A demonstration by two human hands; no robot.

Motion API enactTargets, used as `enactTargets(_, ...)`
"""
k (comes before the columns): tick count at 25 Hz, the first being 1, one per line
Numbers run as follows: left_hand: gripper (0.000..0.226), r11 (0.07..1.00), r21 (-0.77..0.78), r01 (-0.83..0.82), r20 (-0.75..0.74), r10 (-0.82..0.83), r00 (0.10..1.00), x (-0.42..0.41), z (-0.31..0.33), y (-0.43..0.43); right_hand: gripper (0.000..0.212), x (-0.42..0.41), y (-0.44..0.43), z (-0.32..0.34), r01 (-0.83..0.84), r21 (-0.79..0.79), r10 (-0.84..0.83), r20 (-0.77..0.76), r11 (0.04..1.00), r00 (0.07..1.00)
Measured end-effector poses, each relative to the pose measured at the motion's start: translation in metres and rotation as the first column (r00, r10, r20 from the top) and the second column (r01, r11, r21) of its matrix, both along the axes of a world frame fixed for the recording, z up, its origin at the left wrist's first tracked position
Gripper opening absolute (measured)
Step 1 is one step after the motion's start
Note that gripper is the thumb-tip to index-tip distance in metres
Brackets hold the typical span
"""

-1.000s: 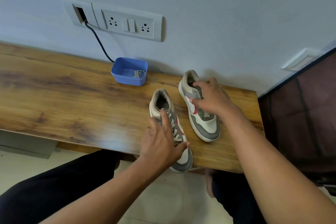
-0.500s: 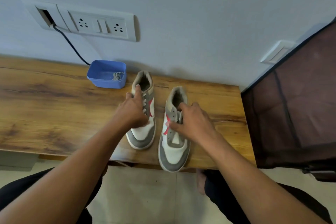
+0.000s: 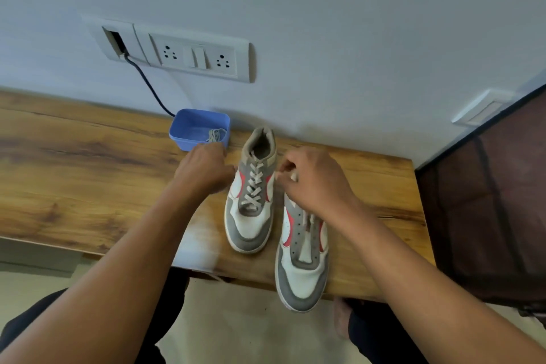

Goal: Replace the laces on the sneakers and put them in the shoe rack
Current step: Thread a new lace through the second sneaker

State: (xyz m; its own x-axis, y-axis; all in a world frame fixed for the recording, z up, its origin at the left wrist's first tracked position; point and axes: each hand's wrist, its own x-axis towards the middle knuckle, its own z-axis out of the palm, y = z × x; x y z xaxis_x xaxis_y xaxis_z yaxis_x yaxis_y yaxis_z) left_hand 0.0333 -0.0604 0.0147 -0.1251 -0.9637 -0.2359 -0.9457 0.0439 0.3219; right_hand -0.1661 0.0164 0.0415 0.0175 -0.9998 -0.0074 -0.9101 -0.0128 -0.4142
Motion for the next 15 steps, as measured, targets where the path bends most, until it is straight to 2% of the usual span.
enactTargets(4, 0.032, 0.992, 0.065, -0.107, -0.017, 0.108, 0.994, 0.036, -0.006, -0.006, 0.011, 0.057, -0.083, -0.001, -0.069, -0.021, 0.069, -0.003, 0.997, 0.998)
enactTargets(10, 0.021, 0.982, 0.041, -0.183, -0.094, 0.186, 0.978, 0.066, -0.011, -0.010, 0.019, 0.131, -0.184, -0.021, -0.043, 0.115, 0.076, -0.296, 0.992, 0.952)
enactTargets(13, 0.022, 0.979, 0.030, -0.203, -0.131, 0.205, 0.970, 0.075, -0.010, -0.012, 0.035, 0.149, -0.199, -0.038, -0.026, 0.177, 0.091, -0.367, 0.984, 0.926)
enactTargets(15, 0.022, 0.979, 0.024, -0.200, -0.145, 0.202, 0.969, 0.078, -0.009, -0.013, 0.032, 0.159, -0.203, -0.055, -0.018, 0.179, 0.088, -0.391, 0.984, 0.916)
